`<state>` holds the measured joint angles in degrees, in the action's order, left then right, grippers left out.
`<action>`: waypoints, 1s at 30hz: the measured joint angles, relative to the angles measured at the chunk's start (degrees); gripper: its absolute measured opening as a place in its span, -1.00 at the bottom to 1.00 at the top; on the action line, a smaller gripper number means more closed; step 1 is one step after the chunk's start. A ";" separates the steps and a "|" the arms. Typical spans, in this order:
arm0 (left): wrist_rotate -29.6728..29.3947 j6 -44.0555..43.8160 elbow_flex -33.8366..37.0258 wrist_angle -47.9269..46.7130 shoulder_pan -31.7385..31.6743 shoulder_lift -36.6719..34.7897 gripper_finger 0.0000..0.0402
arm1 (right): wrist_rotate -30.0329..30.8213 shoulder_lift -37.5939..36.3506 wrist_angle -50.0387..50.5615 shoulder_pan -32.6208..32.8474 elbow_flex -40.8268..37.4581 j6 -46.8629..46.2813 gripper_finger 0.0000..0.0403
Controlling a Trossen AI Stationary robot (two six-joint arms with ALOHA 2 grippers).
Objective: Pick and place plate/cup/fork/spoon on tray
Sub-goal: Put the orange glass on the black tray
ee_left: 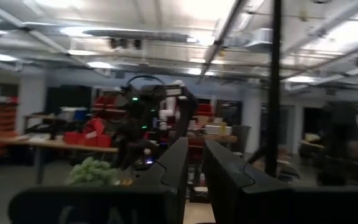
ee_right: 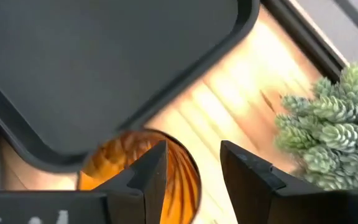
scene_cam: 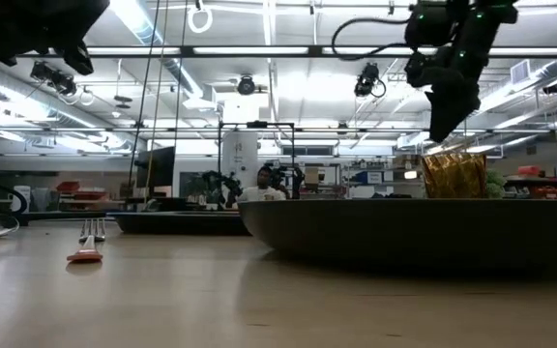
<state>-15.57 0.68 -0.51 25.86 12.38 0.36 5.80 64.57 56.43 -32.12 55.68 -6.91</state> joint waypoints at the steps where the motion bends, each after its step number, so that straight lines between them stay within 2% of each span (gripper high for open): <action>1: -1.58 -0.18 0.00 -0.02 0.00 0.00 -0.72 | -0.12 1.28 1.65 -0.29 0.82 0.90 -0.23; 7: -11.87 -3.03 0.00 -0.01 0.00 0.00 -0.72 | -0.94 8.49 8.57 -1.18 3.78 5.05 -0.22; 10: -14.43 -4.08 0.00 -0.02 0.00 0.00 -0.72 | -0.95 10.90 10.23 -1.16 4.62 6.63 -0.22; 23: -15.10 -5.78 0.00 -0.14 0.00 0.00 -0.72 | -0.94 17.90 11.97 -1.18 5.05 8.68 -0.25; 30: -15.10 -5.76 0.00 -0.19 0.00 0.00 -0.72 | -1.33 20.19 12.85 -2.21 5.05 9.14 -0.58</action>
<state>-30.68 -5.08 -0.51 25.67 12.38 0.36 4.47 84.76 69.28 -34.33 60.73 2.23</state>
